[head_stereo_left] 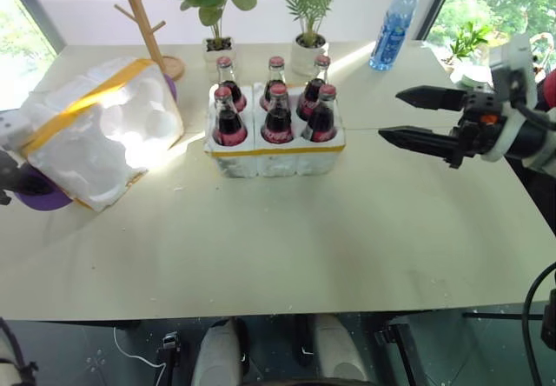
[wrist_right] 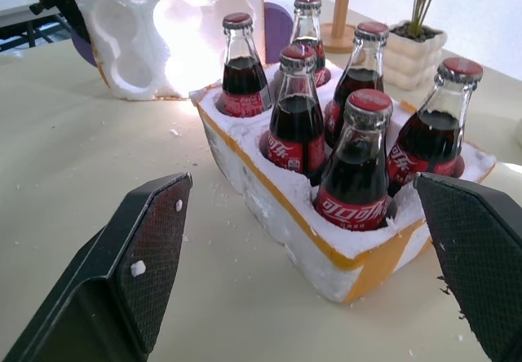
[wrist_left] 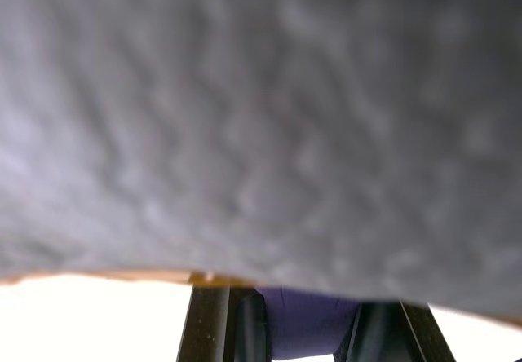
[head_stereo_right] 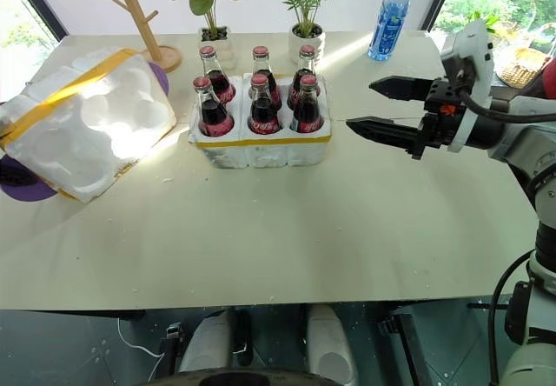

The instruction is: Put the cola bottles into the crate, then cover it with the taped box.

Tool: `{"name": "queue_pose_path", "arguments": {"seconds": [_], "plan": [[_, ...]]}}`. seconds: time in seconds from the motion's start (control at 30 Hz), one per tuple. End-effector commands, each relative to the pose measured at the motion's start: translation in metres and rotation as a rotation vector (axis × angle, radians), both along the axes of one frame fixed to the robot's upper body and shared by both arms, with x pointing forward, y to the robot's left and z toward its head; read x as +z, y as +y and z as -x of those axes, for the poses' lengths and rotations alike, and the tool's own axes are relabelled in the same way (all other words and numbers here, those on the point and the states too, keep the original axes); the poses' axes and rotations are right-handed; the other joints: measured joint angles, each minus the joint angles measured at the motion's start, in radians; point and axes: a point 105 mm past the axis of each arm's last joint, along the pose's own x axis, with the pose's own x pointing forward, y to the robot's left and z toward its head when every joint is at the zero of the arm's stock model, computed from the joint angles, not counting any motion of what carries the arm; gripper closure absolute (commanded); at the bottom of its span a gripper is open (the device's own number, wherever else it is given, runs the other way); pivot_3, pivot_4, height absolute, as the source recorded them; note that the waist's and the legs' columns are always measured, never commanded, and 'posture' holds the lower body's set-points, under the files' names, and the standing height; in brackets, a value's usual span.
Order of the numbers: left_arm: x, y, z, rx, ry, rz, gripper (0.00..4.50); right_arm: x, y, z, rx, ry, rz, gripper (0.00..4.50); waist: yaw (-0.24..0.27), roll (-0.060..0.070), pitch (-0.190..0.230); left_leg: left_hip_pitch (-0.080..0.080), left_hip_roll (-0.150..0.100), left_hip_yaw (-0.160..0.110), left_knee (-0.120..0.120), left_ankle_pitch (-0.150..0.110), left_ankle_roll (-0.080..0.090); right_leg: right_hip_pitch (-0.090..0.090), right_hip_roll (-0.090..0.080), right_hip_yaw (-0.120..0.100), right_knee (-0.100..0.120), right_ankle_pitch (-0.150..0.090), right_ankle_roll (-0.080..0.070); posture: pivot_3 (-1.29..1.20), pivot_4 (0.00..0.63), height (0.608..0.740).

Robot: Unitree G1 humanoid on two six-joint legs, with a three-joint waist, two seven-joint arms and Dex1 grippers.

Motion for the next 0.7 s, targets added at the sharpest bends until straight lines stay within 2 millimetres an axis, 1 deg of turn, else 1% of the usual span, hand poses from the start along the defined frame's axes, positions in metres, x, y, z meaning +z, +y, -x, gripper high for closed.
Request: {"name": "queue_pose_path", "arguments": {"seconds": [0.03, 0.1, 0.17, 0.23, 0.27, 0.37, 0.43, 0.57, 0.63, 0.7], "plan": [[0.017, 0.005, -0.006, 0.007, -0.094, -0.047, 4.23, 0.012, -0.004, 0.008, 0.013, -0.007, -0.020, 0.00, 0.000, 0.000, 0.000, 0.000, 0.000, 0.000, 0.000, 0.000, 0.000, 0.000, 0.000, 0.000, 0.000, 0.000, 0.000, 0.00, 0.150, 0.740], [0.032, 0.003, -0.019, -0.008, -0.225, -0.087, 4.23, 0.012, -0.008, 0.005, -0.022, -0.037, 0.004, 0.00, 0.000, 0.000, 0.000, 0.000, 0.000, 0.000, 0.000, 0.000, 0.000, 0.000, 0.000, 0.000, 0.000, 0.000, 0.000, 0.00, 0.150, 0.740], [0.054, -0.002, -0.035, -0.015, -0.396, -0.129, 4.23, 0.013, -0.017, -0.003, -0.099, -0.051, 0.003, 0.00, 0.001, -0.001, 0.000, 0.000, 0.000, -0.001, 0.000, 0.000, 0.000, 0.000, 0.000, 0.000, 0.000, 0.000, 0.000, 0.00, 0.150, 0.740], [0.078, -0.010, -0.050, -0.062, -0.573, -0.210, 4.23, 0.016, -0.022, -0.006, -0.130, -0.056, -0.014, 0.00, 0.004, -0.004, 0.000, -0.001, 0.000, -0.001, 0.001, 0.000, 0.000, 0.000, 0.000, 0.000, 0.000, 0.000, 0.000, 0.00, 0.150, 0.740], [0.092, -0.017, -0.057, -0.091, -0.679, -0.252, 4.23, 0.016, -0.024, -0.005, -0.132, -0.055, -0.015, 0.00, 0.004, -0.005, 0.001, -0.001, 0.000, -0.001, 0.001, 0.000, 0.000, 0.000, -0.001, 0.000, 0.000, 0.000, 0.000, 0.00, 0.150, 0.740], [0.127, -0.042, -0.071, -0.129, -0.935, -0.282, 4.23, 0.015, -0.029, -0.002, -0.141, -0.045, -0.010, 0.00, 0.006, -0.005, 0.001, -0.002, -0.001, -0.001, 0.001, 0.000, 0.000, 0.001, -0.002, 0.000, 0.000, 0.002, 0.003, 0.00, 0.150, 0.740], [0.148, -0.066, -0.075, -0.204, -1.085, -0.333, 4.23, 0.013, -0.031, 0.001, -0.146, -0.040, -0.005, 0.00, 0.006, -0.005, 0.001, -0.002, -0.001, -0.001, 0.001, 0.000, 0.000, 0.001, -0.002, 0.000, 0.000, 0.002, 0.004, 0.00, 0.150, 0.740], [0.171, -0.110, -0.078, -0.309, -1.277, -0.381, 4.23, 0.012, -0.037, 0.001, -0.179, -0.038, -0.016, 0.00, 0.002, -0.005, 0.001, -0.001, -0.001, 0.000, 0.001, 0.000, 0.000, 0.002, -0.002, 0.000, 0.000, 0.003, 0.004, 0.00, 0.150, 0.740], [0.176, -0.138, -0.078, -0.404, -1.348, -0.430, 4.23, 0.013, -0.039, 0.001, -0.194, -0.038, -0.035, 0.00, 0.001, -0.005, 0.001, 0.000, -0.001, 0.000, 0.001, 0.000, 0.000, 0.002, -0.001, 0.000, 0.000, 0.003, 0.004, 0.00, 0.150, 0.740], [0.173, -0.160, -0.079, -0.504, -1.386, -0.531, 4.23, 0.012, -0.040, 0.002, -0.204, -0.037, -0.039, 0.00, 0.001, -0.005, 0.001, 0.000, -0.001, 0.000, 0.001, 0.000, 0.000, 0.002, -0.001, 0.001, 0.000, 0.003, 0.004, 0.00, 0.150, 0.740]]}}
